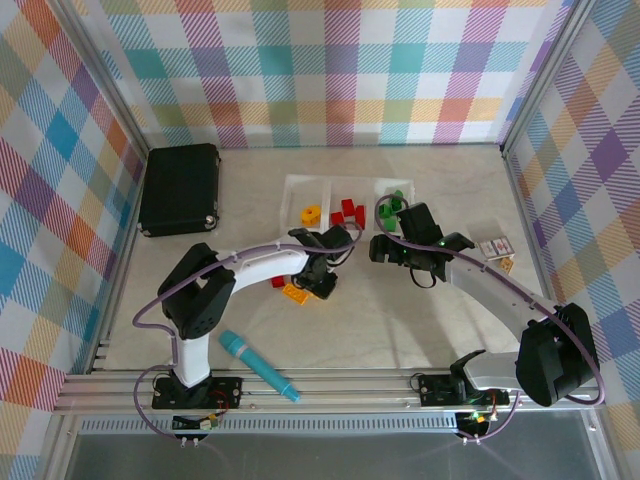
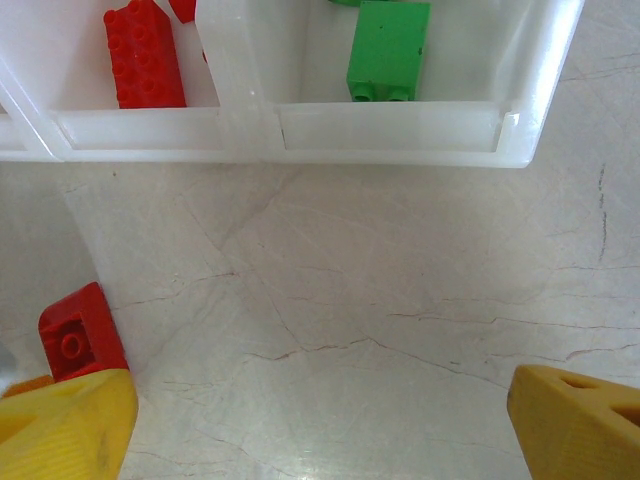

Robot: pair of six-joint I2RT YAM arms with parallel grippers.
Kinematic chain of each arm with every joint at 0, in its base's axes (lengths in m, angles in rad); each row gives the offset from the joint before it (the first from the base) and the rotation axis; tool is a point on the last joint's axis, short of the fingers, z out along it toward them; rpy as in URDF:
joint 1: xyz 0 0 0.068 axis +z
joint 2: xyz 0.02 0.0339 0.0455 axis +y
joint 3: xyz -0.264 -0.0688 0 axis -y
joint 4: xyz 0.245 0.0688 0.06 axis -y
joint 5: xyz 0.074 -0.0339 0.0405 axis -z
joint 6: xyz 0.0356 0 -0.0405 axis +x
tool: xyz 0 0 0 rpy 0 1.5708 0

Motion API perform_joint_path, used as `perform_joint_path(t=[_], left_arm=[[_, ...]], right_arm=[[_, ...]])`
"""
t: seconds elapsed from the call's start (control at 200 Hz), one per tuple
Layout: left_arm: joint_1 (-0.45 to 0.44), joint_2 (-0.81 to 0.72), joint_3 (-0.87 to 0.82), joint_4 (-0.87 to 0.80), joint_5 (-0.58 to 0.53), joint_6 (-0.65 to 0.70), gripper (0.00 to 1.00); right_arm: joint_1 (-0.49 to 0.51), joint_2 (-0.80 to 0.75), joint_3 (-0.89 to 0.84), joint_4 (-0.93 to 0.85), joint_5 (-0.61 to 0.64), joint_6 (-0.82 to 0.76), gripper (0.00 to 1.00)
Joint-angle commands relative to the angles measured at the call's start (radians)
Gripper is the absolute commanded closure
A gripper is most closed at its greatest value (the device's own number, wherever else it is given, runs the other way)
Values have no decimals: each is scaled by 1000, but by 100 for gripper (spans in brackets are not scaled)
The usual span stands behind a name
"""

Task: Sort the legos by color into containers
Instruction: Pick up the lego from the center of the table, then place the lego in the container.

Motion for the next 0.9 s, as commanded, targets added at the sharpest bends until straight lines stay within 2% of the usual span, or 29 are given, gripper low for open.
perform_joint_path(t=[0.0, 0.135, 0.29, 0.625, 0.73, 0.895], left_arm=[[67, -58, 65, -35, 2, -2, 77], [139, -21, 177, -83, -20, 17, 81], [215, 52, 349, -111, -47, 25, 79], [319, 337, 766, -211, -105, 24, 78], [331, 401, 833, -220, -118, 15, 78], [342, 441, 839, -147, -130, 14, 76]], right_arm=[[-8, -8, -4, 17, 9, 3, 5], [-11, -13, -4, 19, 8, -5, 5], [-15, -17, -4, 22, 5, -13, 5], [-25, -38, -14, 8, 3, -26, 4], [-26, -45, -29, 15, 2, -20, 4], [-29, -44, -51, 23, -12, -9, 4]])
